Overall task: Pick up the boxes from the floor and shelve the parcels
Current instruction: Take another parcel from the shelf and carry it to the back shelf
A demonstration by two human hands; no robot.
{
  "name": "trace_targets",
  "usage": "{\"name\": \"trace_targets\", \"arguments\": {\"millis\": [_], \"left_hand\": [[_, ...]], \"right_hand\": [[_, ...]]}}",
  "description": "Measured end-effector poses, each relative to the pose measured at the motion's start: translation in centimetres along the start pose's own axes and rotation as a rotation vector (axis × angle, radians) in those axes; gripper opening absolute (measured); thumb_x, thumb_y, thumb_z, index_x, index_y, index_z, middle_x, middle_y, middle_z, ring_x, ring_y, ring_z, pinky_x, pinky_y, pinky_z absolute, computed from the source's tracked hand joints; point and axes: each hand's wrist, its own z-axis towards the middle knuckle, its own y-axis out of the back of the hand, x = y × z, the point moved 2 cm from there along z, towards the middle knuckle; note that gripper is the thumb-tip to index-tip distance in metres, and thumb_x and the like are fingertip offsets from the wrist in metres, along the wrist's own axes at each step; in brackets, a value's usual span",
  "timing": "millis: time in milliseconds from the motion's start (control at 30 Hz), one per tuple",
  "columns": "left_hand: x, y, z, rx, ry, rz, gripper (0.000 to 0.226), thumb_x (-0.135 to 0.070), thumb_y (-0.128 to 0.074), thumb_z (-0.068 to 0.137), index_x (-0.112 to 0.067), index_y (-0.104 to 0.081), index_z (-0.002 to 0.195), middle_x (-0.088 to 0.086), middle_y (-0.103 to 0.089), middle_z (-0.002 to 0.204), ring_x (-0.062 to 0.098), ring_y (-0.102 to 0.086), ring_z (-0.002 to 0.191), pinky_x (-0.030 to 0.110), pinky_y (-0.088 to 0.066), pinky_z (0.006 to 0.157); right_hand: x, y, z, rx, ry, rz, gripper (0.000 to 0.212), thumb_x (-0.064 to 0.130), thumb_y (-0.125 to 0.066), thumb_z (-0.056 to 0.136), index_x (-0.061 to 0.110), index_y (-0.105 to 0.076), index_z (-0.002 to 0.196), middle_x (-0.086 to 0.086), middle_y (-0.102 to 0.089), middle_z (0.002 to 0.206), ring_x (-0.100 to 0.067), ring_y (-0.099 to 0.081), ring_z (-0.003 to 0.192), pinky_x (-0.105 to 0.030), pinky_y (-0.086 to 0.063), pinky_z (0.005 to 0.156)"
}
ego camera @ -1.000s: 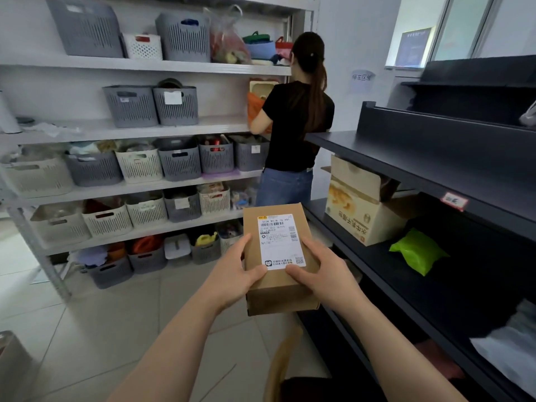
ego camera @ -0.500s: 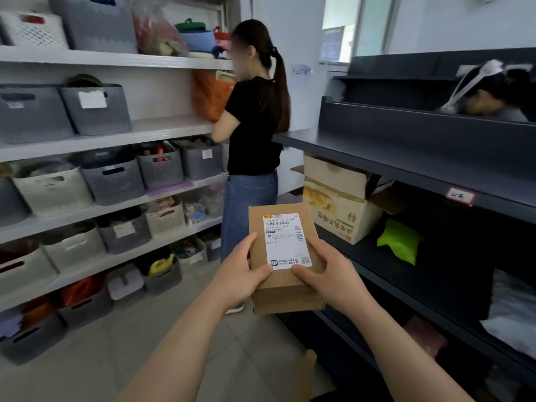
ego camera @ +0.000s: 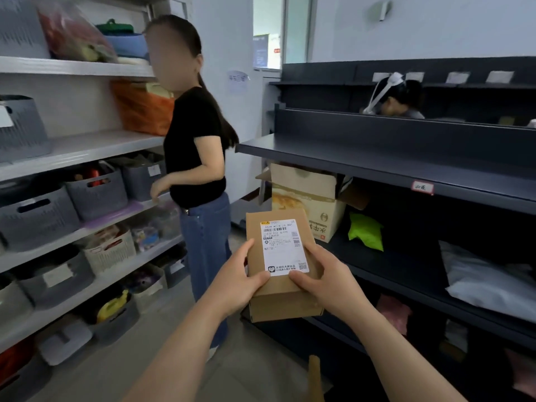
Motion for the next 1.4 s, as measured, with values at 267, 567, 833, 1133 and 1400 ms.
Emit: {"name": "trace_targets", "arguments": {"millis": [267,567,833,1133,1400], "left_hand": [[-1.4,-2.0,6.3,0.112,-0.078,-0.029,0.080,-0.028,-0.065,0.087,-0.033,-0.017,0.151,-0.007,-0.030,0.154,0.013,-0.034,0.137,0.030,-0.034,0.105],[-5.8,-3.5,14.1,0.151,-0.228,-0.025,0.079,-0.027,-0.066,0.086,-0.033,-0.020,0.150,-0.009,-0.035,0.151,0.009,-0.038,0.133,0.027,-0.035,0.104],[-10.7,-3.4,20.4,0.222,-0.380,-0.099,0.080,-0.026,-0.067,0.086,-0.031,-0.020,0.150,-0.006,-0.038,0.150,0.010,-0.039,0.133,0.031,-0.040,0.104],[-15.3,-3.2,31.3,0.351,-0.560,-0.149,0.081,-0.025,-0.069,0.085,-0.028,-0.021,0.151,-0.006,-0.038,0.148,0.006,-0.045,0.117,0.030,-0.045,0.097],[-18.3,-3.2,40.8,0.455,-0.653,-0.119,0.082,-0.025,-0.069,0.084,-0.025,-0.022,0.150,-0.003,-0.037,0.149,0.014,-0.043,0.129,0.033,-0.044,0.101]], "right_hand": [[-1.9,2.2,3.2,-0.105,-0.065,-0.025,0.076,0.051,-0.067,0.077,0.040,-0.034,0.144,0.014,-0.042,0.146,-0.011,-0.043,0.128,-0.040,-0.044,0.103],[-2.3,6.9,8.1,-0.260,-0.035,-0.063,0.064,0.043,-0.067,0.083,0.040,-0.039,0.140,0.023,-0.047,0.125,0.000,-0.045,0.105,-0.025,-0.044,0.086],[-0.8,10.9,12.3,-0.417,-0.033,-0.153,0.064,0.045,-0.065,0.082,0.038,-0.039,0.140,0.020,-0.049,0.130,-0.006,-0.049,0.111,-0.027,-0.044,0.087],[0.4,14.2,20.2,-0.597,-0.141,-0.249,0.073,0.045,-0.066,0.083,0.030,-0.033,0.147,0.009,-0.041,0.147,-0.012,-0.041,0.127,-0.031,-0.041,0.096],[0.8,15.3,27.4,-0.699,-0.250,-0.246,0.073,0.041,-0.067,0.084,0.025,-0.034,0.147,0.006,-0.045,0.145,-0.016,-0.043,0.130,-0.030,-0.038,0.095]]}}
